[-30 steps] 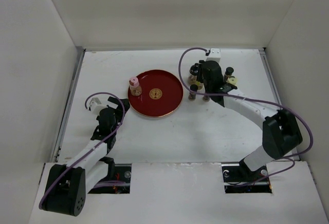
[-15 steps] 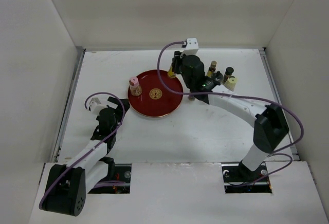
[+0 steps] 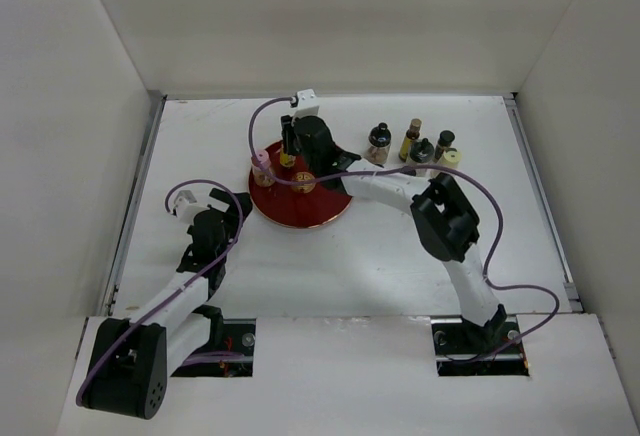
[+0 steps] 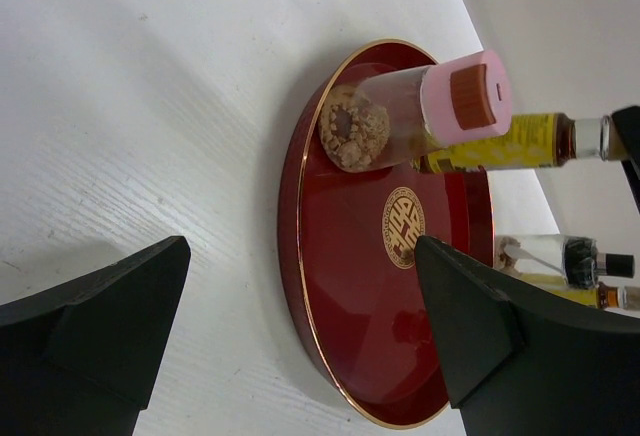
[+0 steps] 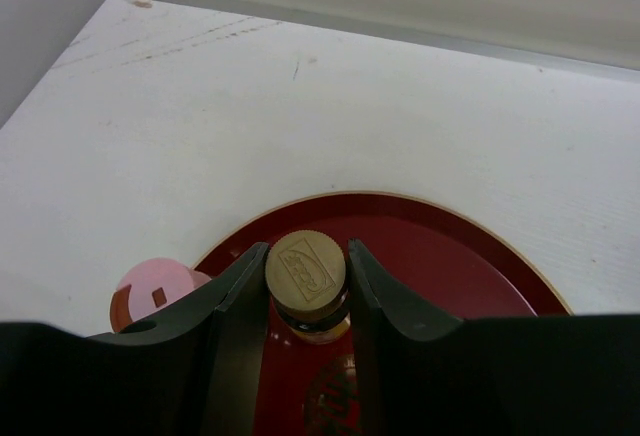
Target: Organize the condiment bottles
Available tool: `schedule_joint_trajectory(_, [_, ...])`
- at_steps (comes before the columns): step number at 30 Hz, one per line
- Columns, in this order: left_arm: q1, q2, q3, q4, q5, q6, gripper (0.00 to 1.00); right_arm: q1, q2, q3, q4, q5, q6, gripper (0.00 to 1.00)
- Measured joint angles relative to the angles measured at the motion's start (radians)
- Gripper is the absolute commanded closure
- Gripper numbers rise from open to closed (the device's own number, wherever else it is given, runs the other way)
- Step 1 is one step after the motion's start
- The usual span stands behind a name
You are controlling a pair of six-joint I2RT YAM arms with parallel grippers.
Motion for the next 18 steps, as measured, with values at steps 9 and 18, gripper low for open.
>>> schedule_joint_trajectory(9, [-0.004,0.01,0.0,0.0,0.001,0.0,0.0,0.009,0.103,0.084,0.035,0.004,-0.011,0.59])
schedule_joint_trajectory(18, [-0.004,0.018,0.0,0.004,0.001,0.0,0.0,0.042,0.109,0.08,0.092,0.014,-0.024,0.25])
